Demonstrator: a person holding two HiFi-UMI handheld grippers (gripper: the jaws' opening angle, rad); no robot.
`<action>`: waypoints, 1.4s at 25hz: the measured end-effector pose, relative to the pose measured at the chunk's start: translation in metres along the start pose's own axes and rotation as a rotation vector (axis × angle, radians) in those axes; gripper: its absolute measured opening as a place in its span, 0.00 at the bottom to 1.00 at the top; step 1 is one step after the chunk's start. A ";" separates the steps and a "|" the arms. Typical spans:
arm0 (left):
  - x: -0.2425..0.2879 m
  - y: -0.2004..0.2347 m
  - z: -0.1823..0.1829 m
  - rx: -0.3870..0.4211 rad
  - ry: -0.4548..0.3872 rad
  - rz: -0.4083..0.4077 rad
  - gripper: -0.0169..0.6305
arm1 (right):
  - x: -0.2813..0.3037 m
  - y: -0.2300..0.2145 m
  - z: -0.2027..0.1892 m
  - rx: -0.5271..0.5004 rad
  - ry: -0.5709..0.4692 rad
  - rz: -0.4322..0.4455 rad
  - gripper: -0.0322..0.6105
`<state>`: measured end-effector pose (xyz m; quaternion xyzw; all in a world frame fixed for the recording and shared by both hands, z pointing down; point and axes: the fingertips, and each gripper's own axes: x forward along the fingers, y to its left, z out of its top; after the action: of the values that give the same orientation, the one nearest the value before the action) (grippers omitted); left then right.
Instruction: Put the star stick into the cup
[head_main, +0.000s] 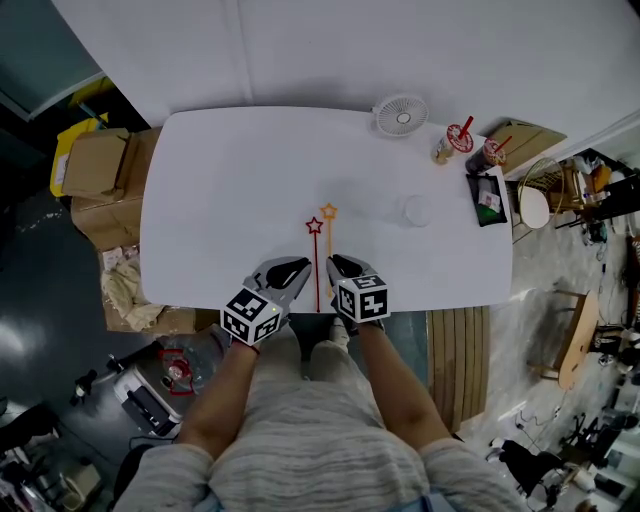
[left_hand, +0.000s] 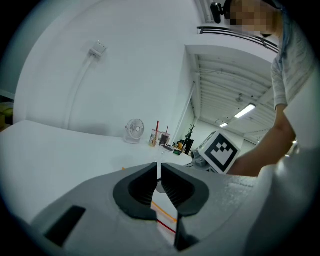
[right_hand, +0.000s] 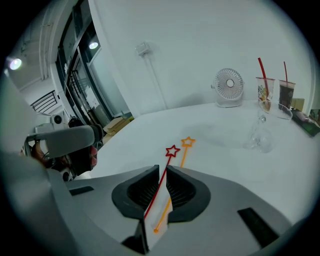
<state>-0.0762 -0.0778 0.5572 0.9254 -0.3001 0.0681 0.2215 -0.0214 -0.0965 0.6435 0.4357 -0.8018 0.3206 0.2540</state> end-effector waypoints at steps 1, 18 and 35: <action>0.000 0.001 -0.001 -0.002 0.001 0.001 0.05 | 0.002 -0.002 -0.002 0.001 0.010 -0.007 0.07; -0.005 0.005 -0.010 -0.017 0.022 0.001 0.05 | 0.037 -0.025 -0.023 0.039 0.149 -0.107 0.07; -0.007 0.008 -0.006 -0.014 0.021 0.004 0.05 | 0.048 -0.037 -0.035 0.023 0.246 -0.205 0.07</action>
<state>-0.0870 -0.0770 0.5640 0.9224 -0.3000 0.0761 0.2311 -0.0088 -0.1116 0.7105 0.4755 -0.7123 0.3529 0.3767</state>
